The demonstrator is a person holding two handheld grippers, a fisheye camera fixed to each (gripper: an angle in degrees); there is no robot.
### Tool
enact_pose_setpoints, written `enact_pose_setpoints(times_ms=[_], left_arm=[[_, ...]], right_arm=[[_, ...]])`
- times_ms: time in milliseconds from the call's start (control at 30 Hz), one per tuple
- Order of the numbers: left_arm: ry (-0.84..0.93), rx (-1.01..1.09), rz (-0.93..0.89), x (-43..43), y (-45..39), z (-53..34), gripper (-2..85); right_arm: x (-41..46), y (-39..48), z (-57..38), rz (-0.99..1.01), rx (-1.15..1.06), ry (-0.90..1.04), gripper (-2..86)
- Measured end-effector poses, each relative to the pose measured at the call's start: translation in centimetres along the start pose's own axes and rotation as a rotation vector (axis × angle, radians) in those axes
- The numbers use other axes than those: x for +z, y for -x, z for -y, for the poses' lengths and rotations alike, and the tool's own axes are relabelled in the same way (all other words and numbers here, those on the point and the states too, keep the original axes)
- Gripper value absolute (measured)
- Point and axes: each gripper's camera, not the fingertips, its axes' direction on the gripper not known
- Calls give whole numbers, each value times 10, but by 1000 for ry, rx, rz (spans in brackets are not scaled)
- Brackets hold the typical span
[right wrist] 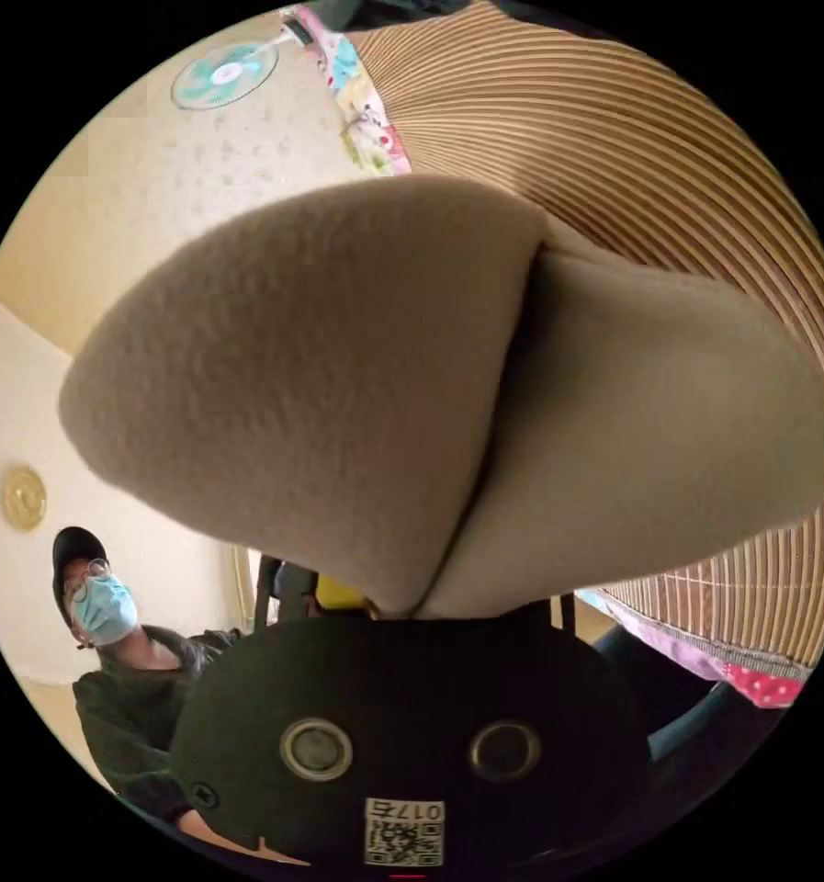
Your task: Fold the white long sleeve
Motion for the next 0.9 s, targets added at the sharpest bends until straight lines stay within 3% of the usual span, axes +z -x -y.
enact_pose_setpoints(times_ms=[100,233,400,500,667,700,800,900], left_arm=[[-3,196,31,-6,-42,-22,91],[66,242,146,-6,-73,-41,101],[58,195,217,-8,-88,-63,101],[48,168,253,-1,-94,-67,101],[22,79,264,17,-101,-70,99],[12,65,264,20,-105,-71,97],[10,62,271,27,-120,-72,91],[3,62,290,27,-133,-71,89]], right_arm=[[-3,70,11,44,-200,32,200],[-61,186,23,110,-543,21,183],[-170,272,35,-56,-716,-127,164],[-243,270,49,-243,-642,-289,152],[-358,137,45,-567,153,-652,125],[-361,127,35,-597,207,-686,125],[-347,113,-4,-577,106,-764,114],[-295,120,-41,-791,54,-780,77]])
